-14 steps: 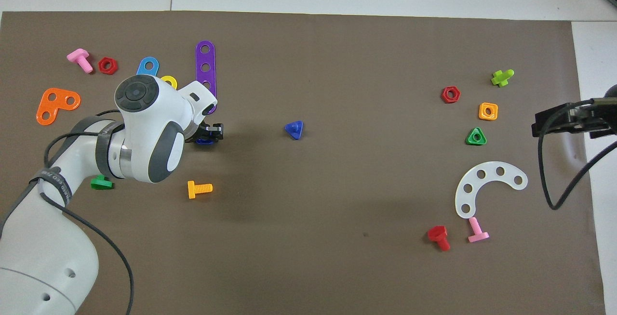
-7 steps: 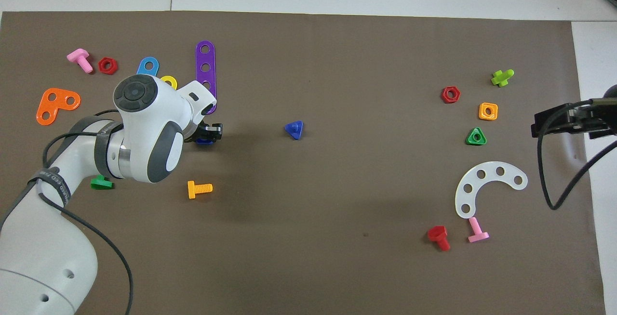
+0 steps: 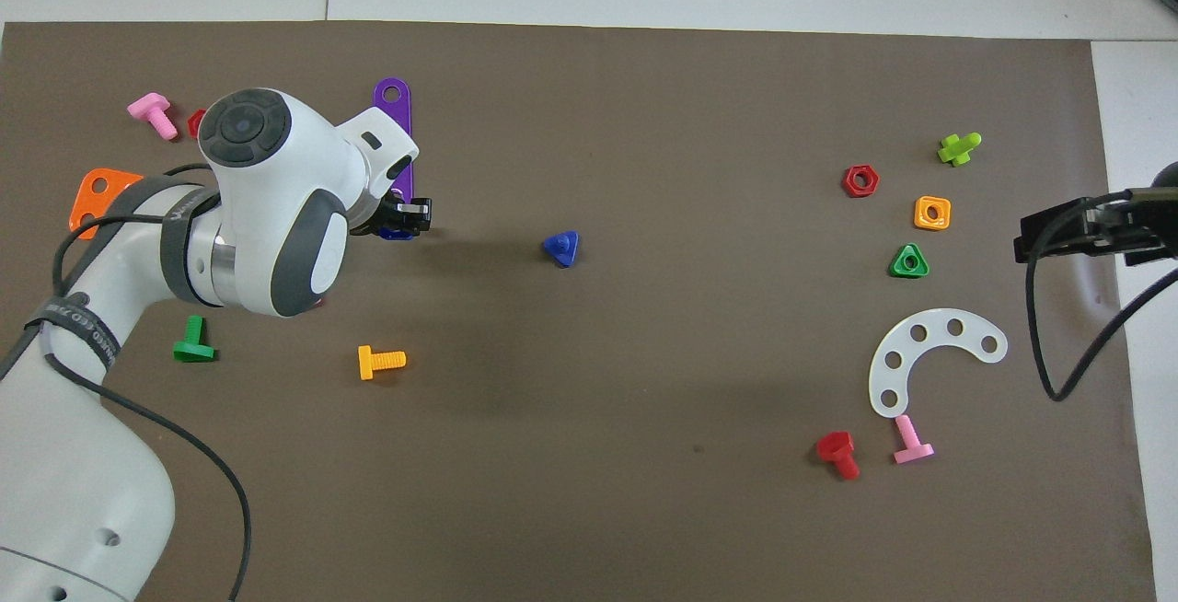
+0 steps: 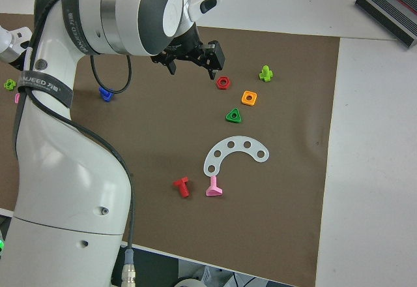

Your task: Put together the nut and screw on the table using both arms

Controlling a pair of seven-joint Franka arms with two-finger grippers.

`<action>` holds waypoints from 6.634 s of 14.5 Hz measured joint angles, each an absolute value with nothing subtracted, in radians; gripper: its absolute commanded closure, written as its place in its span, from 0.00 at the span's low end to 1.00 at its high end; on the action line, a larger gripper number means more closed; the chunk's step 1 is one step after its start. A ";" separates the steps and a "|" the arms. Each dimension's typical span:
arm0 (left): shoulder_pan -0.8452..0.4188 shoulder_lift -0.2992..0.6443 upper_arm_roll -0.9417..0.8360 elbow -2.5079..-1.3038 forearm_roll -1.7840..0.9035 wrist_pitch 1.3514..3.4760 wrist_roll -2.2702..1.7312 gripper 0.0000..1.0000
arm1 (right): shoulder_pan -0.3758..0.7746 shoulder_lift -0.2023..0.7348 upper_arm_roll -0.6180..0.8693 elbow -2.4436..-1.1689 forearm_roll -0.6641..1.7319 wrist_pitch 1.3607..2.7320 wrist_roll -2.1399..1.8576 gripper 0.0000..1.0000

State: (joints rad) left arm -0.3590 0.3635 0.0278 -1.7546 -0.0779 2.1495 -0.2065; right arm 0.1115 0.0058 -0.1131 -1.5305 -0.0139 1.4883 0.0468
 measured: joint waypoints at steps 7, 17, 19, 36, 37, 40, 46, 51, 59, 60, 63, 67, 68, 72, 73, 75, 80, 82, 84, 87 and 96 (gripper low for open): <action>-0.533 0.503 0.024 -1.521 -0.109 2.085 -0.390 0.61 | 0.112 0.006 -0.113 -1.531 -0.014 1.488 0.047 0.00; -0.602 0.555 0.024 -1.480 -0.115 2.078 -0.422 0.61 | 0.112 0.006 -0.113 -1.531 -0.014 1.488 0.047 0.00; -0.607 0.564 0.025 -1.480 -0.115 2.079 -0.425 0.61 | 0.112 0.006 -0.113 -1.531 -0.014 1.488 0.047 0.00; -0.622 0.615 0.035 -1.455 -0.115 2.090 -0.428 0.58 | 0.112 0.006 -0.113 -1.531 -0.014 1.488 0.047 0.00; -0.622 0.615 0.035 -1.455 -0.115 2.090 -0.428 0.49 | 0.112 0.006 -0.113 -1.531 -0.014 1.488 0.047 0.00; -0.622 0.615 0.035 -1.455 -0.115 2.102 -0.428 0.14 | 0.112 0.006 -0.113 -1.531 -0.014 1.488 0.047 0.00; -0.621 0.615 0.036 -1.455 -0.115 2.110 -0.429 0.00 | 0.112 0.006 -0.113 -1.531 -0.014 1.488 0.047 0.00; -0.551 0.620 0.074 -1.370 -0.115 2.031 -0.430 0.01 | 0.112 0.006 -0.113 -1.531 -0.014 1.488 0.047 0.00; -0.183 0.505 0.079 -1.263 -0.115 1.811 -0.065 0.04 | 0.112 0.006 -0.113 -1.531 -0.014 1.488 0.047 0.00; -0.145 0.477 0.079 -1.276 -0.115 1.781 -0.014 0.05 | 0.112 0.006 -0.113 -1.531 -0.014 1.488 0.047 0.00; -0.075 0.390 0.082 -1.345 -0.109 1.709 0.076 0.05 | 0.112 0.006 -0.113 -1.531 -0.014 1.488 0.047 0.00; -0.073 0.271 0.078 -1.410 -0.036 1.579 0.087 0.05 | 0.112 0.006 -0.113 -1.531 -0.014 1.488 0.047 0.00; -0.075 0.245 0.076 -1.414 -0.029 1.553 0.087 0.05 | 0.112 0.006 -0.113 -1.531 -0.014 1.488 0.047 0.00; -0.076 0.151 0.074 -1.427 -0.019 1.479 0.083 0.05 | 0.112 0.006 -0.113 -1.531 -0.014 1.488 0.047 0.00; -0.076 0.134 0.074 -1.432 -0.006 1.470 0.075 0.05 | 0.112 0.006 -0.113 -1.531 -0.014 1.488 0.047 0.00; -0.087 0.110 0.071 -1.440 0.021 1.463 0.042 0.04 | 0.112 0.006 -0.113 -1.531 -0.014 1.488 0.047 0.00; -0.113 0.105 0.066 -1.446 0.028 1.481 0.005 0.01 | 0.112 0.006 -0.113 -1.531 -0.014 1.488 0.047 0.00; -0.113 0.105 0.066 -1.446 0.028 1.498 0.005 0.00 | 0.112 0.006 -0.113 -1.531 -0.014 1.488 0.047 0.00; -0.113 0.105 0.066 -1.446 0.028 1.500 0.005 0.00 | 0.112 0.006 -0.113 -1.531 -0.014 1.488 0.047 0.00; -0.113 0.104 0.066 -1.445 0.028 1.502 0.005 0.00 | 0.112 0.006 -0.113 -1.531 -0.014 1.488 0.047 0.00; -0.111 0.080 0.073 -1.456 0.027 1.499 0.036 0.00 | 0.112 0.006 -0.113 -1.531 -0.014 1.488 0.047 0.00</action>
